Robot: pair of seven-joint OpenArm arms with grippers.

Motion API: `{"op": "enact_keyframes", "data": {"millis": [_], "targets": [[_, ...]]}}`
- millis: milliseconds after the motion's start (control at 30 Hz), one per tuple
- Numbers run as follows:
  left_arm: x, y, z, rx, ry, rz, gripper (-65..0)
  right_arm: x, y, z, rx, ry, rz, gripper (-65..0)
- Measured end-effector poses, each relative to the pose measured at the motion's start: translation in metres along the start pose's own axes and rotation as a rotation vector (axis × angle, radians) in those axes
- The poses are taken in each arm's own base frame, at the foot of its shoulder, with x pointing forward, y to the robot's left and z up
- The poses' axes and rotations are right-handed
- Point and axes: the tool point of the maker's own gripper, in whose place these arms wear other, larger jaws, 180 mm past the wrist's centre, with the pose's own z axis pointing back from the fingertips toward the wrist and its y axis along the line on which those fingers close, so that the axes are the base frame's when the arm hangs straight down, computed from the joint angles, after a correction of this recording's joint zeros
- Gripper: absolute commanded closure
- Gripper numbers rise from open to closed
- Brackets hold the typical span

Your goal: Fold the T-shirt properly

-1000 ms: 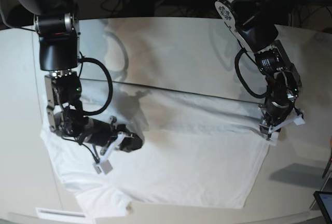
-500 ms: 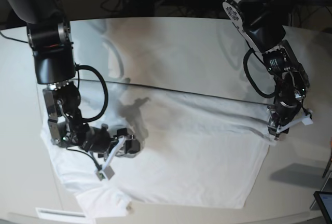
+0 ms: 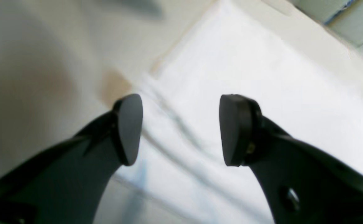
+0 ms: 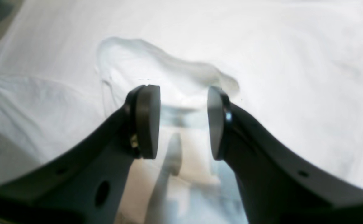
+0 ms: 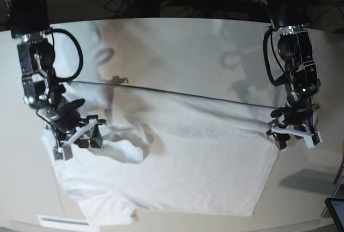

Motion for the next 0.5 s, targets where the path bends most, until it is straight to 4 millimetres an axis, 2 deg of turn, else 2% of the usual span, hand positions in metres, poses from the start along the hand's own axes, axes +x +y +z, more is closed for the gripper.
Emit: {"op": "enact_keyframes", "data": {"millis": [100,200,300,400,500], "targets": [[-0.017,0.004,0.002,0.028,0.017,-0.124,-38.0,-0.008,-0.008,0.023,-0.12,-0.06,0.085,-24.4],[-0.022,0.0,-0.003,0.029,0.018,-0.194,-38.0,-0.037,-0.019,0.036,-0.235,-0.033,0.13,-24.4],[-0.035,-0.006,-0.006,-0.017,0.054,-0.235,-38.0,-0.06,-0.01,0.038,-0.266,-0.015,0.151,-24.4],[-0.041,-0.013,-0.005,-0.073,0.076,-0.265,-38.0,-0.065,0.002,0.036,-0.265,-0.02,0.155,-24.4],[-0.044,-0.013,-0.004,-0.069,0.072,-0.253,-38.0,-0.071,0.004,0.038,-0.265,-0.01,0.15,-24.4]]}}
